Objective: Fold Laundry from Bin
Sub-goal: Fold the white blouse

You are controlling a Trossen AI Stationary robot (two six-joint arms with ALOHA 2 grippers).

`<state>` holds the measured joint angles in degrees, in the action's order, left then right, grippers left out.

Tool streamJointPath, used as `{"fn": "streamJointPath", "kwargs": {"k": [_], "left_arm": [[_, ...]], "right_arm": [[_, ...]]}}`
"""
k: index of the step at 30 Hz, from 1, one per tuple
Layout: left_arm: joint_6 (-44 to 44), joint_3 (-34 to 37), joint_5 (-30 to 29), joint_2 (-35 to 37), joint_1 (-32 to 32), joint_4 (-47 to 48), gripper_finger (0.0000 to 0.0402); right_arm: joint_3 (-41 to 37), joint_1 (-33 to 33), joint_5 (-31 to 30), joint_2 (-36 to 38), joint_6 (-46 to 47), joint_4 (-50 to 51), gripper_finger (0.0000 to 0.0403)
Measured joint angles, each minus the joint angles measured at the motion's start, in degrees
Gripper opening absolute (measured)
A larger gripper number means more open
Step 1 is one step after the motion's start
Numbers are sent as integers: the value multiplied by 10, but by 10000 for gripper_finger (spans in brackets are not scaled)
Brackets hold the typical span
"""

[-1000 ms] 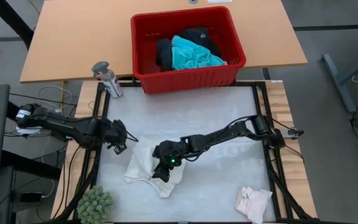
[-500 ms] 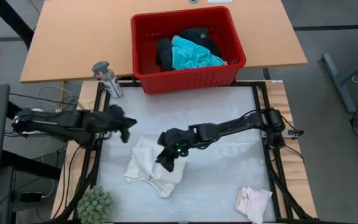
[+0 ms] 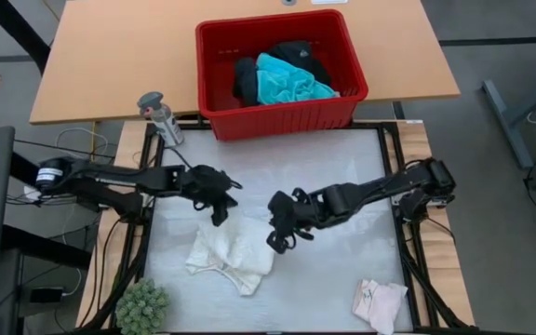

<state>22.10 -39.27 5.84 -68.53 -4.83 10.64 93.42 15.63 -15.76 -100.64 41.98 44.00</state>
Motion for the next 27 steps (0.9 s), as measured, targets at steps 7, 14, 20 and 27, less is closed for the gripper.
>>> {"fn": "streamJointPath", "kwargs": {"k": [7, 14, 20, 27], "left_arm": [[51, -8, 132, -4, 33, 65, 0], [164, -7, 142, 42, 137, 139, 0], [279, -7, 17, 105, 272, 214, 0], [371, -7, -205, 161, 377, 224, 0]], "right_arm": [[0, 24, -43, 1, 1, 20, 60], [0, 27, -43, 1, 5, 22, 60], [-29, 27, -13, 2, -11, -47, 60], [-121, 53, -8, 1, -108, -209, 69]]}}
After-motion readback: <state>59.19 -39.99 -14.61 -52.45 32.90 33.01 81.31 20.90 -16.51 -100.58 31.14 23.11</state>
